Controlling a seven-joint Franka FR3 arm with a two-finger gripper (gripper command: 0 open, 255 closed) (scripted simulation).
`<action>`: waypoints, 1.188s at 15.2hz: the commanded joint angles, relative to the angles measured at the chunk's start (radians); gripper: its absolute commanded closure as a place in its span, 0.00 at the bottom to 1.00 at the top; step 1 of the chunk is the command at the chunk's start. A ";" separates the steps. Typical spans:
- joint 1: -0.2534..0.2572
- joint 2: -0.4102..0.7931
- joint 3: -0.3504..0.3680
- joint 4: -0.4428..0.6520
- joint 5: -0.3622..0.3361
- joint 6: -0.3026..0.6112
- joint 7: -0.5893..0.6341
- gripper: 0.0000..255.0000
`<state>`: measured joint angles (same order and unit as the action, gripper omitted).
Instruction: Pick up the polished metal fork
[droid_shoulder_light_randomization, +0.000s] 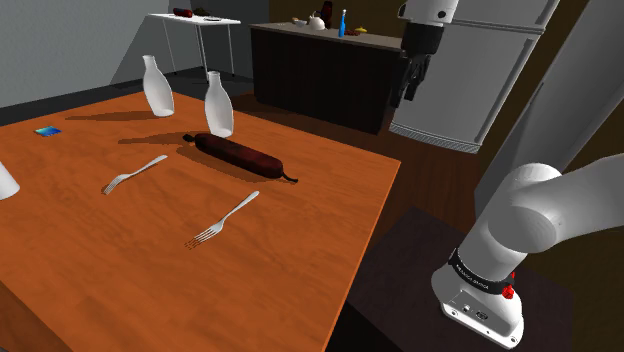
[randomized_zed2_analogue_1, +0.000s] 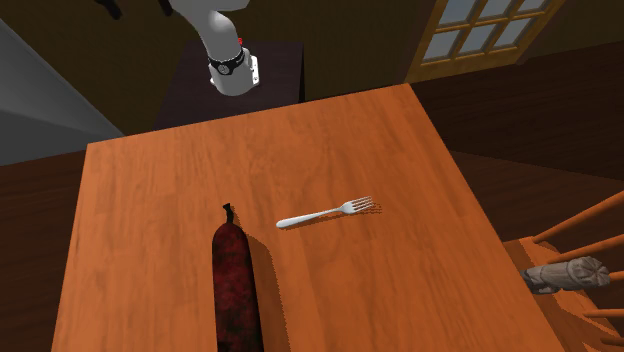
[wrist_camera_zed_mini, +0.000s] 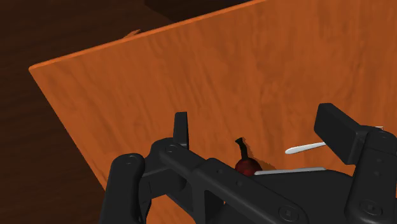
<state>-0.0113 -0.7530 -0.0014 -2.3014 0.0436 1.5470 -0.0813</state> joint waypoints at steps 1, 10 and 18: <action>0.000 0.000 0.000 0.000 0.000 0.000 0.000 0.00; -0.014 0.006 0.242 -0.122 0.165 0.139 0.427 0.00; -0.049 0.162 0.474 -0.105 0.273 0.306 0.804 0.00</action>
<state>-0.0516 -0.6197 0.4436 -2.4198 0.3075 1.8327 0.6682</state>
